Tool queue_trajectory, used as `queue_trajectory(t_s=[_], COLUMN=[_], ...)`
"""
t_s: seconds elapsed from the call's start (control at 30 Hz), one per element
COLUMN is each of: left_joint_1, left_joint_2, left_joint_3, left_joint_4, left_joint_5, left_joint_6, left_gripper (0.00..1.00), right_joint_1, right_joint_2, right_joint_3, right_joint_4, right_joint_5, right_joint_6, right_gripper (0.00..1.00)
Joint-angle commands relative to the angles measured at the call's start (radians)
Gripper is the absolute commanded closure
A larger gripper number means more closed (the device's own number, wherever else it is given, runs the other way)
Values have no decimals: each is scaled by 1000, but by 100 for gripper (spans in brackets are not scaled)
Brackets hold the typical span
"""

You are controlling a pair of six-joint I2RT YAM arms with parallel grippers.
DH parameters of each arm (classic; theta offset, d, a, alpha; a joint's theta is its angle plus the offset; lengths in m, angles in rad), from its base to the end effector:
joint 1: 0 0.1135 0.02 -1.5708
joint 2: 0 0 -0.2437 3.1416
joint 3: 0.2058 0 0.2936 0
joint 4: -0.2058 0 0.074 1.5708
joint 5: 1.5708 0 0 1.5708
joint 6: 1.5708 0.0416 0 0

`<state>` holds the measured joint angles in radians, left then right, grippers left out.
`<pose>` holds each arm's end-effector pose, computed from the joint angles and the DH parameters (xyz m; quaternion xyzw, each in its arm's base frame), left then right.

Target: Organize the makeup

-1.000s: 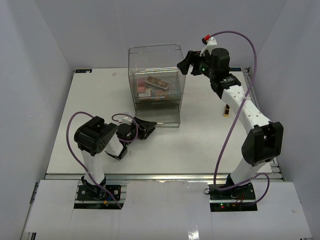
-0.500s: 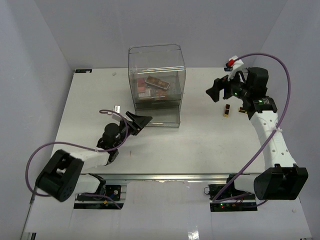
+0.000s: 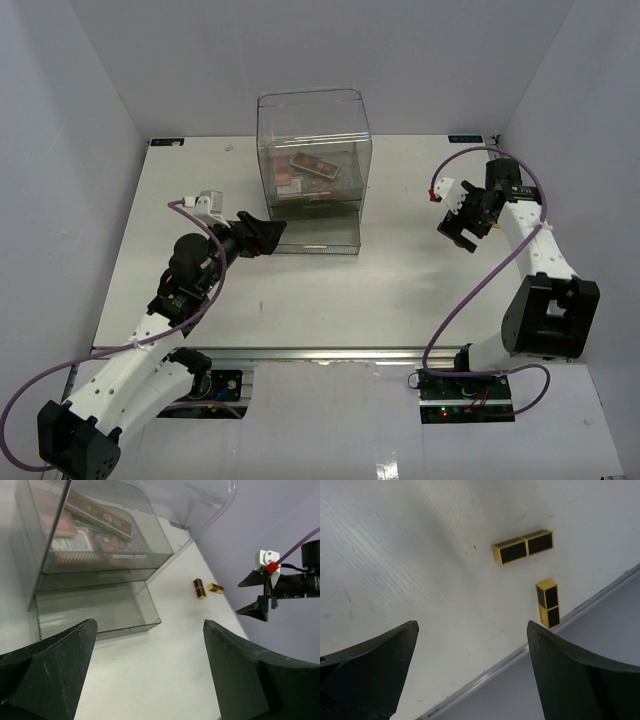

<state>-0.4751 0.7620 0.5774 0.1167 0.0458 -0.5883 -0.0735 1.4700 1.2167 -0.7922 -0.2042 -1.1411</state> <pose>0.2237 -0.1172 0.2801 -0.0257 0.7302 -0.3605 0.5798 0.3460 -0.0170 0.2428 -0.5116 0.8136 -0.0666 0.2683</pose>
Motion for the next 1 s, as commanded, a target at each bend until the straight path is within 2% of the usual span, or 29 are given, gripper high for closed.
queue_trajectory(t_s=[0.0,0.2,0.37,0.5,0.67,0.8,0.97], left_joint_1=[4,4,4,4,4,4,4], left_joint_2=[12,-6,-11,-8,-15,-26,-40], left_joint_3=[96,96,83,78,76,73,71], left_joint_4=[-339,-411,-410,-405,-405,-406,-405], left_joint_5=[-33,-100,-146,-170,-182,-188,-183], left_joint_6=[294,392,385,383,381,381,380], left_gripper=[2,2,2,2,2,2,2], right_joint_1=[-61,-77,-77,-77,-80,-79,-78], right_joint_2=[128,348,551,644,702,722,767], right_joint_3=[104,239,436,522,561,564,617], right_joint_4=[-51,13,21,19,-5,-68,-163], right_joint_5=[239,364,453,445,435,408,391], right_joint_6=[-246,-314,-325,-341,-364,-369,-354], right_gripper=[4,4,1,1,10,21,39])
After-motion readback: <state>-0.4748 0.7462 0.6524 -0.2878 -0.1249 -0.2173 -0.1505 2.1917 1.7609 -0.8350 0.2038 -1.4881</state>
